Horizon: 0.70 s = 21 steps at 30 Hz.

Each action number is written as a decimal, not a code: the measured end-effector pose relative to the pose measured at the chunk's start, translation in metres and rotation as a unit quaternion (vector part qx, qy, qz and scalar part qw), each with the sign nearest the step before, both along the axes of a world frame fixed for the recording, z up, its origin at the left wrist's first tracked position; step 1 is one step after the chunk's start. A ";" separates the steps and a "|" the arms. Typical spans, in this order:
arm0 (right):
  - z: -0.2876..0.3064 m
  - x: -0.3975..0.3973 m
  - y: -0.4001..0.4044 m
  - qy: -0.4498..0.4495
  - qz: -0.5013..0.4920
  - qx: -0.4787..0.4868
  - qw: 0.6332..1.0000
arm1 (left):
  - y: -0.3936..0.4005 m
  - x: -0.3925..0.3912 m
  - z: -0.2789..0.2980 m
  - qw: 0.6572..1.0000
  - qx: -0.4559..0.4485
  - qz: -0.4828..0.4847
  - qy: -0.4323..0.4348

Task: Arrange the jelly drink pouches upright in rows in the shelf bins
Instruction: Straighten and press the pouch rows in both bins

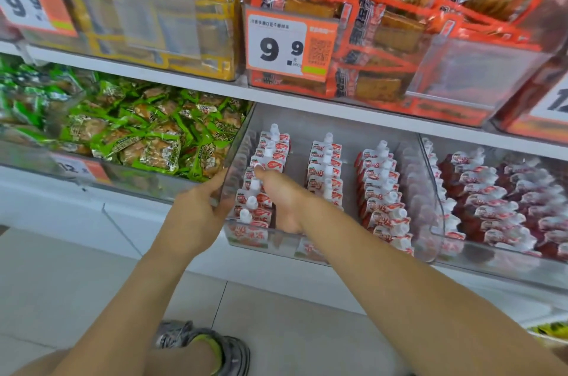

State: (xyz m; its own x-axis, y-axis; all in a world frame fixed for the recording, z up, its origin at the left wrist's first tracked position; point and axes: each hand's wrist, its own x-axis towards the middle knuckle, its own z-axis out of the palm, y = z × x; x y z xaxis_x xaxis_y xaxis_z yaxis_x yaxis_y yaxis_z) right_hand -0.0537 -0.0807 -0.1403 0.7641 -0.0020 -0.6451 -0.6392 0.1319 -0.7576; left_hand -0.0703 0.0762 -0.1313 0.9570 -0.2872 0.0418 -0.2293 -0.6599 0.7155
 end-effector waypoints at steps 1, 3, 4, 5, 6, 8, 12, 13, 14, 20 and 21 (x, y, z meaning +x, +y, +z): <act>0.000 -0.001 0.002 0.007 0.000 0.008 1.000 | -0.002 -0.002 -0.001 1.000 0.013 0.003 -0.014; 0.000 -0.001 -0.001 0.006 -0.007 0.054 0.999 | -0.005 -0.004 0.000 0.999 0.020 0.011 -0.037; 0.005 -0.005 -0.004 0.002 -0.011 0.091 0.996 | -0.006 -0.005 0.002 0.999 0.016 0.007 -0.039; 0.016 -0.013 -0.008 0.003 0.001 0.117 0.993 | -0.006 -0.004 0.003 0.999 0.014 0.000 -0.034; 0.025 -0.020 -0.014 0.008 0.016 0.126 0.992 | -0.006 -0.004 0.004 1.000 0.009 -0.002 -0.025; 0.049 -0.040 -0.027 0.000 0.072 0.085 0.994 | -0.007 -0.008 0.008 1.000 0.009 0.020 -0.014; 0.059 -0.105 -0.071 -0.289 0.004 -0.215 0.933 | -0.021 -0.036 0.025 0.969 -0.028 0.092 -0.228; 0.053 -0.124 -0.081 -0.356 -0.048 -0.283 0.889 | -0.028 -0.043 0.029 0.962 -0.066 0.053 -0.258; 0.045 -0.142 -0.087 -0.383 -0.065 -0.357 0.849 | -0.037 -0.048 0.028 0.961 -0.076 -0.011 -0.266; -0.016 -0.179 -0.089 -0.317 0.149 -0.629 0.694 | -0.073 -0.061 -0.014 0.930 0.193 -0.242 -0.196; -0.022 -0.179 -0.089 -0.326 0.139 -0.633 0.688 | -0.075 -0.059 -0.016 0.927 0.204 -0.239 -0.204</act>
State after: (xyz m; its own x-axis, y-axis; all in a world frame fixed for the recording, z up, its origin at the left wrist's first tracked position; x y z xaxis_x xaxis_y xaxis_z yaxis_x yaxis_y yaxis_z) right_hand -0.2324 -0.1702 -0.1618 0.9746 -0.0425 0.2199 0.0241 -0.9563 -0.2915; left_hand -0.1292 0.0016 -0.1475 0.6445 -0.7463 0.1663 -0.7621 -0.6093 0.2192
